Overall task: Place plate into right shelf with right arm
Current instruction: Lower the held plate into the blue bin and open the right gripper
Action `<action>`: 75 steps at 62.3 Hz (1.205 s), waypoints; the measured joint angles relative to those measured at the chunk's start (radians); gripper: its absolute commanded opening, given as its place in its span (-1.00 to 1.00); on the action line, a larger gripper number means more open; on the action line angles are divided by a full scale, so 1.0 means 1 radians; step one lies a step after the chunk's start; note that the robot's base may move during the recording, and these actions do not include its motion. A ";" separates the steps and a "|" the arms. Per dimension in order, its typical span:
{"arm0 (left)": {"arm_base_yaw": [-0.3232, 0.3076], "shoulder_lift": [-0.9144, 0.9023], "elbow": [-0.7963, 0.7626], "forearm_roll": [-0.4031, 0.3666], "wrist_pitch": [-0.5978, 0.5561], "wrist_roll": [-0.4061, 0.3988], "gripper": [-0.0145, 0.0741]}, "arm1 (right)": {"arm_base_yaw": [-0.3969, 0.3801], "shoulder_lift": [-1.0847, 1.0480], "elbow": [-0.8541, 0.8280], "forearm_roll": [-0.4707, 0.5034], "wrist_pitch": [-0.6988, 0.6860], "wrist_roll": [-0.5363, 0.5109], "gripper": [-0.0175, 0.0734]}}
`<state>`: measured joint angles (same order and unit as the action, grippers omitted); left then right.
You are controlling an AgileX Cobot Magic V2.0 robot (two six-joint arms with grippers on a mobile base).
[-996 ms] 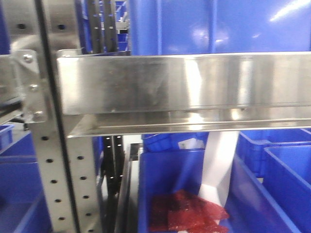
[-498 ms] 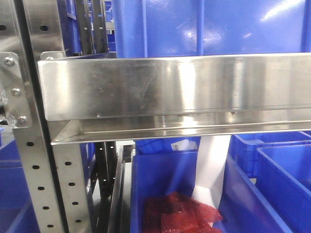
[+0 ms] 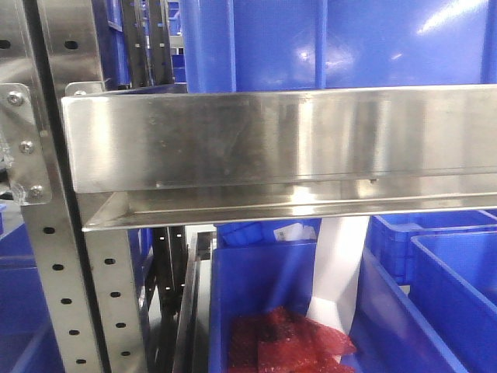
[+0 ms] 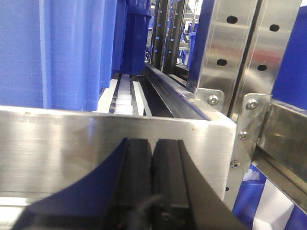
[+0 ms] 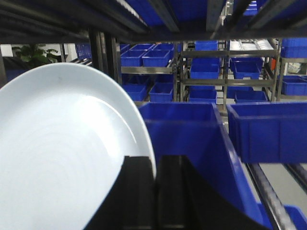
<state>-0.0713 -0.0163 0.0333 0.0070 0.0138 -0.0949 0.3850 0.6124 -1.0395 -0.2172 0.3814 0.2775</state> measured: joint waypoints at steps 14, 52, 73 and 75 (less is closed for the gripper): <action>0.000 0.000 0.000 0.000 0.000 0.000 -0.78 | -0.004 0.352 -0.333 0.000 0.010 0.000 -0.55; 0.000 0.000 0.000 0.000 0.000 0.000 -0.78 | -0.124 0.981 -0.670 -0.004 0.197 -0.008 -0.55; 0.000 0.000 0.000 0.000 0.000 0.000 -0.78 | -0.124 1.088 -0.671 -0.004 0.197 -0.008 -0.54; 0.000 0.000 0.000 0.000 0.000 0.000 -0.78 | -0.124 1.090 -0.671 -0.004 0.197 -0.008 -0.54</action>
<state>-0.0713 -0.0163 0.0333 0.0070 0.0138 -0.0949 0.2612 1.7025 -1.7108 -0.2208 0.5785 0.2690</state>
